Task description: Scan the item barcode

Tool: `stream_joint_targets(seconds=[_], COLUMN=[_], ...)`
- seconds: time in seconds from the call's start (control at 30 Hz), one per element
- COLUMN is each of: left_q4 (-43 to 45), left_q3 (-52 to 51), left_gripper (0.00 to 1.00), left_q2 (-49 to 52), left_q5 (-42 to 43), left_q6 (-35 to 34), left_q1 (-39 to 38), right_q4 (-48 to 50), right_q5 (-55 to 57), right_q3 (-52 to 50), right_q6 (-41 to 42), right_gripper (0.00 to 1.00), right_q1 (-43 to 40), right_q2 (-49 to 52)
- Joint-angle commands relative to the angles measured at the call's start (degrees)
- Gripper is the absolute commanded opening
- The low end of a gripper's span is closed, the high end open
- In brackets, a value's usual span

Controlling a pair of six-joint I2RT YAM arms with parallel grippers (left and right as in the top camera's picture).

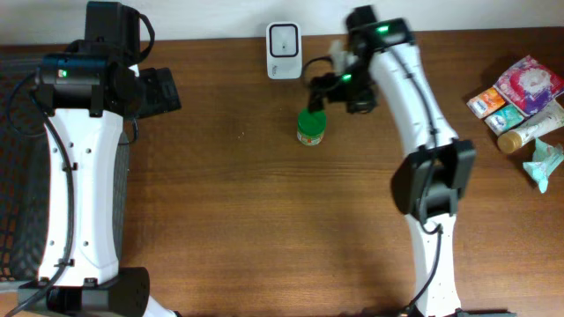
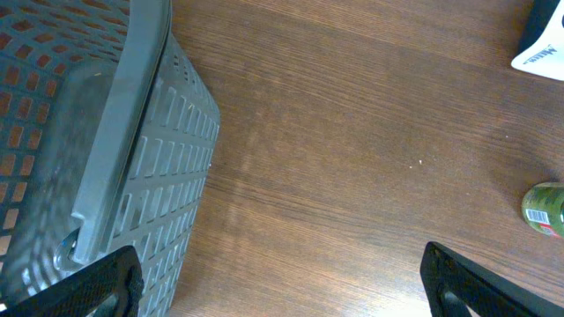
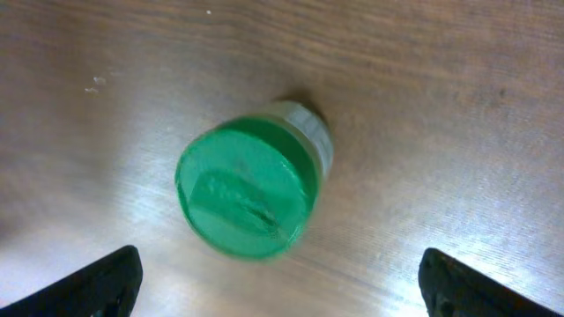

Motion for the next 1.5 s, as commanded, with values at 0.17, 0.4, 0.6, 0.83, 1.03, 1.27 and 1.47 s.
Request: stream_joint_targets(seconds=[0.17, 0.4, 0.6, 0.83, 1.03, 1.27, 1.47], left_q4=[-0.1, 0.0, 0.0, 0.0, 0.0, 0.0, 0.0], left_q3=[0.5, 0.5, 0.5, 0.5, 0.5, 0.5, 0.5], left_gripper=[0.99, 0.99, 0.99, 0.99, 0.99, 0.99, 0.99], left_q2=[-0.2, -0.2, -0.2, -0.2, -0.2, -0.2, -0.2], left_q5=[-0.6, -0.6, -0.6, -0.6, -0.6, -0.6, -0.6], left_q6=[0.7, 0.7, 0.7, 0.7, 0.7, 0.7, 0.7], left_q1=[0.0, 0.0, 0.0, 0.0, 0.0, 0.0, 0.0], right_q4=[3.1, 7.6, 13.4, 18.1, 18.9, 18.3, 31.7], right_q5=[23.3, 16.4, 12.3, 13.0, 13.2, 13.2, 14.1], right_q3=[0.7, -5.3, -7.2, -16.0, -15.7, -5.2, -1.4], right_q6=[0.2, 28.2, 41.8, 48.3, 43.5, 31.9, 10.1], right_gripper=[0.99, 0.98, 0.99, 0.99, 0.65, 0.58, 0.58], right_q1=[9.2, 7.6, 7.8, 7.9, 7.7, 7.7, 7.8], right_q2=[-0.9, -0.9, -0.9, -0.9, -1.0, -1.1, -1.0])
